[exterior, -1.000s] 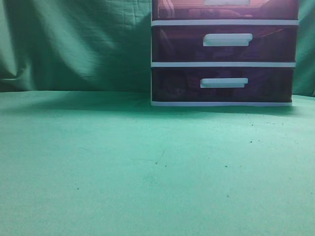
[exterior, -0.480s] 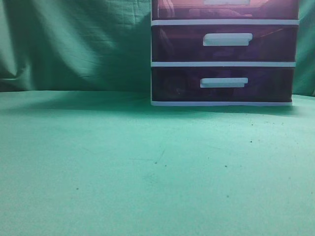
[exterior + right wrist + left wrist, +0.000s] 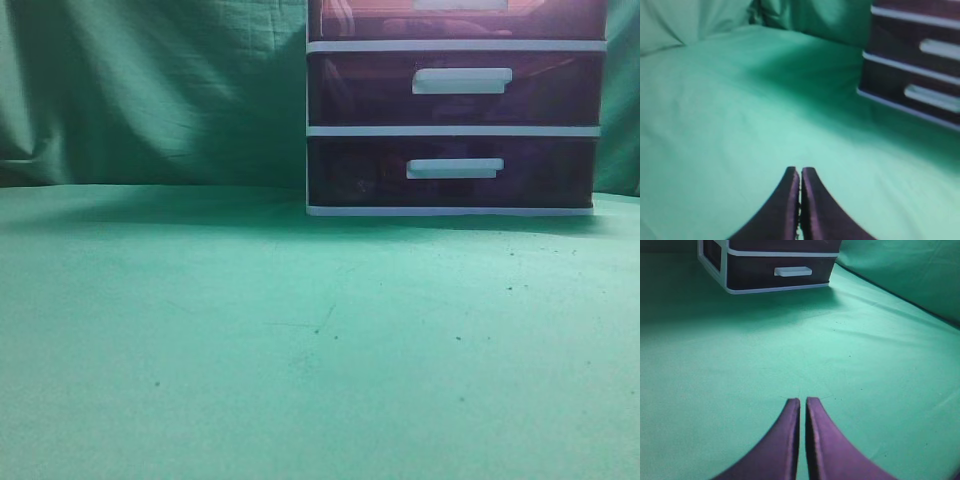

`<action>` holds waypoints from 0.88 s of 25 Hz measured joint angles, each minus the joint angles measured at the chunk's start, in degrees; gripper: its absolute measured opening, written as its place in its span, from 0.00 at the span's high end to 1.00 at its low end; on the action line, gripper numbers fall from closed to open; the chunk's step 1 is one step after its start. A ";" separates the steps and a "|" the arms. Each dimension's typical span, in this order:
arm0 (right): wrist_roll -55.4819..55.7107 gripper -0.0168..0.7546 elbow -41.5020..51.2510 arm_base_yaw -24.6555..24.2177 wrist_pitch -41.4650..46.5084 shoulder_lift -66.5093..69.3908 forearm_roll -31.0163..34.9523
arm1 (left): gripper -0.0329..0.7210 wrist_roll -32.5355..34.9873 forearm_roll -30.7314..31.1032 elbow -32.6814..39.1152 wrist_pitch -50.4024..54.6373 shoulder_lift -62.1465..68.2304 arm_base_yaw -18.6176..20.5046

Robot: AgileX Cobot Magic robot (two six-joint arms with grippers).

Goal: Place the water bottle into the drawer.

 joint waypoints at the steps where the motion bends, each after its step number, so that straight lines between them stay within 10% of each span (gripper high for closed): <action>1: 0.64 0.98 1.06 -1.31 -0.13 -0.42 -0.28 | 0.96 0.00 0.00 0.00 0.00 0.00 0.00; 15: 1.29 0.98 17.84 -25.82 -8.67 -22.38 -1.73 | 0.96 0.00 0.04 0.00 0.03 0.00 0.00; 22: 1.01 0.98 17.84 -28.33 -8.22 -22.43 -2.91 | 0.96 0.00 0.58 0.00 0.14 0.00 0.00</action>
